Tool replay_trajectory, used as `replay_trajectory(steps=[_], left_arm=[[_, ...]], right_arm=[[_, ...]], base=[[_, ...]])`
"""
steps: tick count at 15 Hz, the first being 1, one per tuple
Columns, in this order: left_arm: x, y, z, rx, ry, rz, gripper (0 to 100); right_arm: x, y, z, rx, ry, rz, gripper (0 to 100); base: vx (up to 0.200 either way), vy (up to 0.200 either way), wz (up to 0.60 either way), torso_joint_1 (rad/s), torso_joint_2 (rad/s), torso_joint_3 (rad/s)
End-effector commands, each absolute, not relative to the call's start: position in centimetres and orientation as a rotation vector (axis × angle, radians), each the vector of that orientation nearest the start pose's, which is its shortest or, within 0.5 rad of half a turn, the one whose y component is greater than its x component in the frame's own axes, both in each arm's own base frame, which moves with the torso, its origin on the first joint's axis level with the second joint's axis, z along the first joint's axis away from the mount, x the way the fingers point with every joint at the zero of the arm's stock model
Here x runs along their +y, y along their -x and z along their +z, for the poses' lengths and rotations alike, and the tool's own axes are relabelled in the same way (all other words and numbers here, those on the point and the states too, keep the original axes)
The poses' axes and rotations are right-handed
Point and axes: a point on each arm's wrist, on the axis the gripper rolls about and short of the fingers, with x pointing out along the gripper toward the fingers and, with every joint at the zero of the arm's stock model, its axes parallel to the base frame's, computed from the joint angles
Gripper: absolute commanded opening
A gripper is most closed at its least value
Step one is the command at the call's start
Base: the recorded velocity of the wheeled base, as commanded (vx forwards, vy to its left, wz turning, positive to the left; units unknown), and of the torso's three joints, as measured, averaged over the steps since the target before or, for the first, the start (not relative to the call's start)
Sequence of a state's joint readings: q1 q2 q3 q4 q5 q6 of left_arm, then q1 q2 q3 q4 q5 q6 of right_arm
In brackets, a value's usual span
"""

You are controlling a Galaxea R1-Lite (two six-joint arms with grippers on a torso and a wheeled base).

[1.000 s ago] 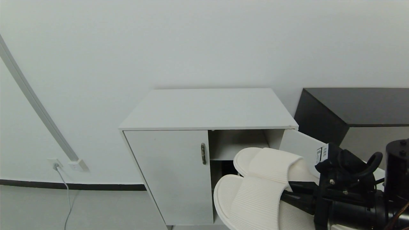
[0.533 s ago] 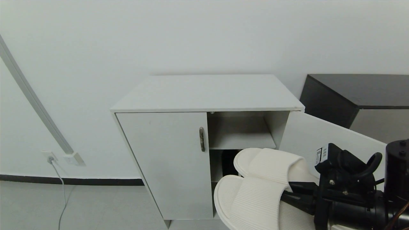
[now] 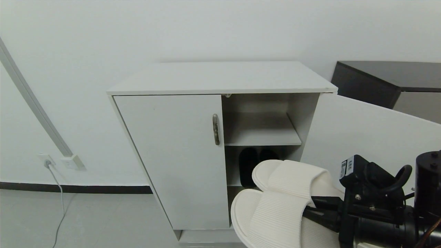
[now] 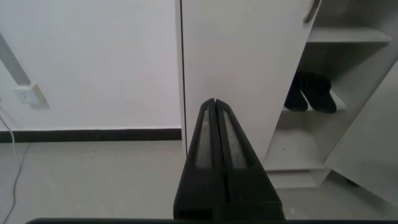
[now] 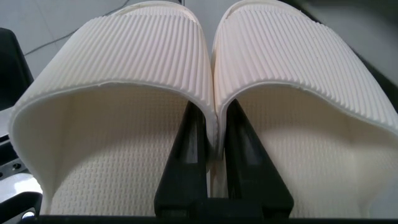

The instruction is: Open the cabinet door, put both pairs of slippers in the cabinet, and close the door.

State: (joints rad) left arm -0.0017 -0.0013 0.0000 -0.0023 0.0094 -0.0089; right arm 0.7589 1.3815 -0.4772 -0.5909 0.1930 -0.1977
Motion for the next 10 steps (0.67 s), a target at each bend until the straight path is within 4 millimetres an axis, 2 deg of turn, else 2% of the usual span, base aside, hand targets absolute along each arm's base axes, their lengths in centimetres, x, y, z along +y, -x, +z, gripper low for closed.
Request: replay_trajectory(steps=[1,5,10], left_arm=[[0.02,2.28,7.58,-0.003,0.009,0.008,0],[0.02,2.28,7.58,-0.003,0.009,0.008,0],[0.02,2.28,7.58,-0.003,0.009,0.008,0]], right_arm=[[14.64,-14.8,17.25,0.218,0.272,0.974,0],[14.63,-14.74,17.31,0.215,0.271,0.975,0],[14.57,-14.68,17.22,0.208,0.29,0.978,0]], base=[[0.0,0.0,0.0,-0.115,0.46,0.344],[0.0,0.0,0.0,-0.083,0.45,0.364],[0.0,0.0,0.0,-0.017,0.41,0.386]])
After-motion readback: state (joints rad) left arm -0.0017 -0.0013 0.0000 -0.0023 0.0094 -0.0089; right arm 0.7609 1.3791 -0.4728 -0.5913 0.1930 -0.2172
